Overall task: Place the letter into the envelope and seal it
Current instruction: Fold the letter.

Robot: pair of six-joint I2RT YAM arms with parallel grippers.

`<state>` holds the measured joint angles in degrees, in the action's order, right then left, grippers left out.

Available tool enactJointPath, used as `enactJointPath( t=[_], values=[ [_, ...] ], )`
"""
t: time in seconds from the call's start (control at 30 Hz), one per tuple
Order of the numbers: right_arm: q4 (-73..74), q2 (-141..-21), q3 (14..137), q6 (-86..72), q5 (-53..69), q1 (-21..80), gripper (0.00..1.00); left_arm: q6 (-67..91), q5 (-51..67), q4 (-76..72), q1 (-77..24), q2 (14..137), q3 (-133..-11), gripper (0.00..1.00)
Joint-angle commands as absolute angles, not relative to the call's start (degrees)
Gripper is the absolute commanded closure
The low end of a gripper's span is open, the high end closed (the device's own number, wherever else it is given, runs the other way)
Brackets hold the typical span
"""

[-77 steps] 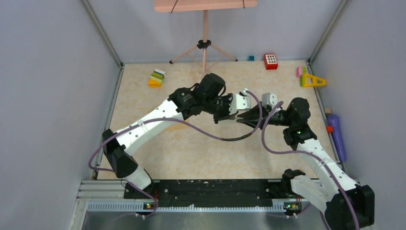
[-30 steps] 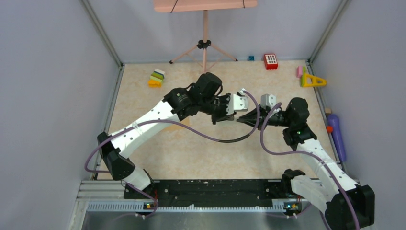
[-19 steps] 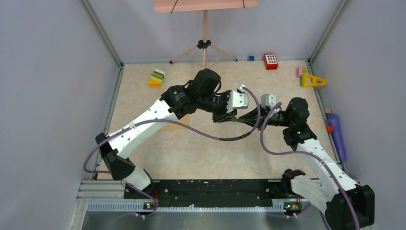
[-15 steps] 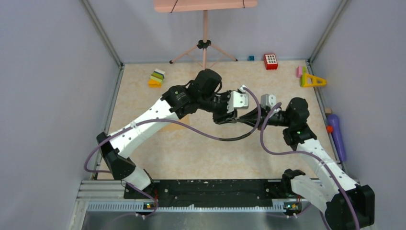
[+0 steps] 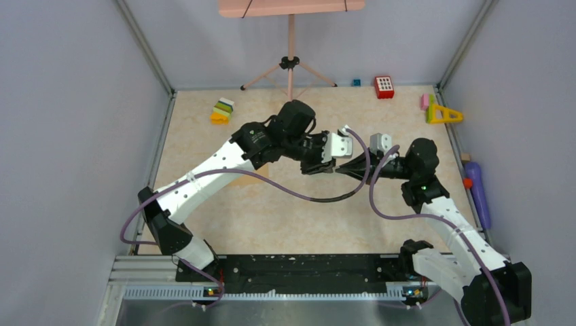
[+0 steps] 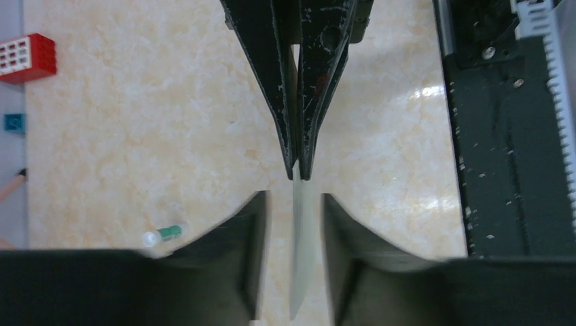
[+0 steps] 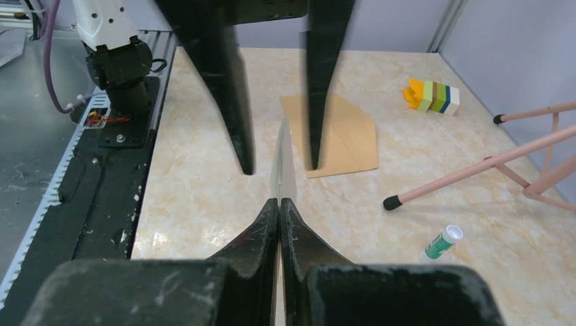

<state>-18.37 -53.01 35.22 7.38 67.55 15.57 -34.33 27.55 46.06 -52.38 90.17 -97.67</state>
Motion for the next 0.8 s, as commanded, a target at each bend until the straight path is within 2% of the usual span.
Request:
enactJointPath(
  t=[0.0, 0.03, 0.07, 0.13, 0.2, 0.37, 0.47, 0.5, 0.53, 0.57, 0.67, 0.7, 0.77],
  values=[
    [-19.3, -52.2, 36.0, 7.7, 68.2, 15.4, 1.0, -35.3, 26.3, 46.2, -52.4, 88.3, -96.5, 0.43],
    [-19.2, -52.2, 36.1, 7.7, 68.2, 15.4, 1.0, -35.8, 25.8, 46.0, -52.4, 87.5, -95.5, 0.31],
    [-19.0, -52.1, 36.2, 7.8, 68.2, 15.5, 1.0, -36.3, 25.0, 45.6, -52.4, 86.7, -94.4, 0.25],
    [-18.7, -51.9, 36.4, 7.9, 68.3, 15.5, 1.0, -37.4, 23.8, 45.3, -52.1, 85.7, -92.2, 0.22],
    [-18.4, -51.9, 36.6, 8.0, 68.4, 15.4, 1.0, -37.8, 23.4, 44.7, -51.4, 85.0, -90.8, 0.24],
    [-18.4, -51.7, 36.7, 7.7, 68.6, 15.3, 1.0, -38.2, 24.3, 44.8, -49.6, 84.6, -90.5, 0.46],
    [-18.7, -51.6, 36.6, 7.4, 68.7, 15.1, 1.0, -39.1, 24.1, 45.6, -49.4, 84.8, -90.3, 0.63],
    [-18.7, -51.5, 36.6, 7.4, 68.7, 15.1, 1.0, -39.4, 24.2, 45.8, -49.3, 84.8, -90.2, 0.74],
    [-18.8, -51.5, 36.6, 7.4, 68.7, 15.1, 1.0, -39.6, 24.2, 45.9, -49.2, 84.9, -90.0, 0.94],
    [-18.8, -51.5, 36.6, 7.4, 68.7, 15.1, 1.0, -39.7, 24.2, 45.9, -49.2, 84.8, -89.9, 1.0],
    [-18.8, -51.4, 36.6, 7.4, 68.8, 15.0, 1.0, -40.0, 24.6, 46.3, -49.0, 84.6, -89.7, 1.0],
    [-18.8, -51.4, 36.6, 7.4, 68.8, 15.0, 1.0, -40.2, 24.7, 46.7, -49.0, 84.5, -89.8, 0.92],
    [-18.8, -51.3, 36.7, 7.4, 68.8, 15.0, 1.0, -40.6, 24.5, 47.3, -48.8, 84.3, -90.0, 0.55]
  ],
)
